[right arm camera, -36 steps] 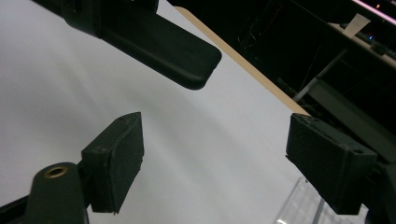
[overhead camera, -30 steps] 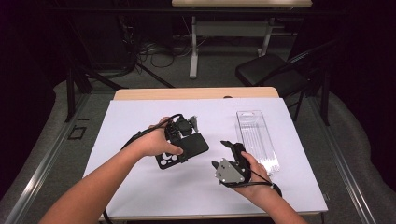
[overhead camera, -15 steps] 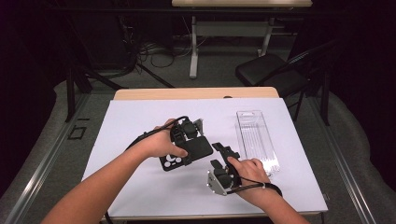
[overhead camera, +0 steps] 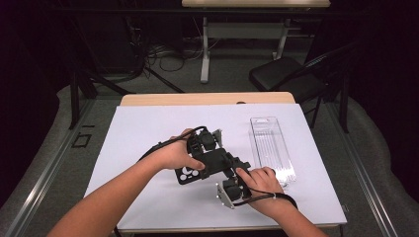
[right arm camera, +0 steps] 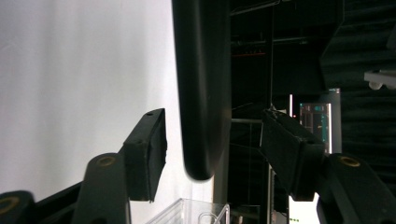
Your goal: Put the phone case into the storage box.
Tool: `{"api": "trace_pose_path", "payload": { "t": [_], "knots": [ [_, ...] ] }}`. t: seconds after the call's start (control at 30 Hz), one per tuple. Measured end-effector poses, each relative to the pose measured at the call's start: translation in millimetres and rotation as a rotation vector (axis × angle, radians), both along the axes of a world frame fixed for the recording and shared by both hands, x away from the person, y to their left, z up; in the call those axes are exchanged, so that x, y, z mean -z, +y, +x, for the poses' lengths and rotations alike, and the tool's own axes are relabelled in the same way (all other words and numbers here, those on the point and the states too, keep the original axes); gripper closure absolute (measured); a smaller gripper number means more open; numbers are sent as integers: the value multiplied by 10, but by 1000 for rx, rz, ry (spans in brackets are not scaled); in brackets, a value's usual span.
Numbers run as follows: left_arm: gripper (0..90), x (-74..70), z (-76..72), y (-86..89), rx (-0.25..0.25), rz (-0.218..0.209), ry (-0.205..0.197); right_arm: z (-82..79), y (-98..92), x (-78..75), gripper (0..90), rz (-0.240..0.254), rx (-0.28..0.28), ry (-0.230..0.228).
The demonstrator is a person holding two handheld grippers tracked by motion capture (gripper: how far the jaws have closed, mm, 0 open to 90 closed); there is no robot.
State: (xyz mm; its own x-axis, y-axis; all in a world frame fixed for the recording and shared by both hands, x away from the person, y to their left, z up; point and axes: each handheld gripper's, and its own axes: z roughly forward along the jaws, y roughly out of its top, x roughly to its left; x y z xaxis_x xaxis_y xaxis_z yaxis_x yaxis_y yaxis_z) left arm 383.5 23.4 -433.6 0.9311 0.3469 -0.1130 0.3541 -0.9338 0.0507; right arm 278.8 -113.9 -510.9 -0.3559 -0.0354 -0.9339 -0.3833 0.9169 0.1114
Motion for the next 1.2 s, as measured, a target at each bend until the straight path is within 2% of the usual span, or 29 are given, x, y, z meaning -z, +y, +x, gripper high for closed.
{"api": "trace_pose_path", "payload": {
  "t": [0.1, 0.17, 0.3, 0.33, 0.4, 0.5, 0.53, 0.57, 0.73, 0.77, 0.83, 0.93, 0.97, 1.0, 1.2],
  "knots": [
    [149, 9, -22, -36, 4, -10, 11, 11, 5, 12, 431, 11, 2, 9],
    [149, 13, -32, -58, 7, -9, 11, 23, 9, 15, 446, 11, 19, 45],
    [149, 11, -37, -90, 14, -12, 18, 43, 18, 46, 468, 17, 23, 42],
    [150, 14, -38, -95, 12, -17, 17, 40, 23, 44, 474, 0, 25, 32],
    [149, 17, -38, -103, 13, -15, 19, 52, 28, 71, 485, 13, 6, 10],
    [150, 15, -48, -116, 18, -22, 30, 53, 33, 74, 491, 11, 8, 9],
    [150, 15, -48, -116, 18, -22, 30, 52, 51, 76, 491, -17, 8, 9],
    [150, 15, -48, -116, 18, -22, 30, 52, 51, 76, 514, -17, 8, 9],
    [150, 17, -53, -120, 22, -22, 35, 52, 51, 76, 514, -17, 8, 9],
    [150, 19, -55, -120, 24, -22, 33, 40, 64, 85, 528, -18, -8, -29],
    [149, 16, -56, -120, 25, -25, 36, 42, 74, 97, 541, -21, -1, -30],
    [149, 12, -56, -119, 26, -24, 40, 45, 81, 113, 563, -30, 17, -7],
    [150, 11, -58, -117, 24, -24, 39, 45, 83, 118, 574, -34, 18, -12],
    [149, 10, -57, -117, 24, -24, 39, 59, 86, 134, 588, -25, -1, -37],
    [150, 7, -59, -118, 23, -31, 43, 54, 99, 135, 638, -25, -9, -69]
  ]
}}
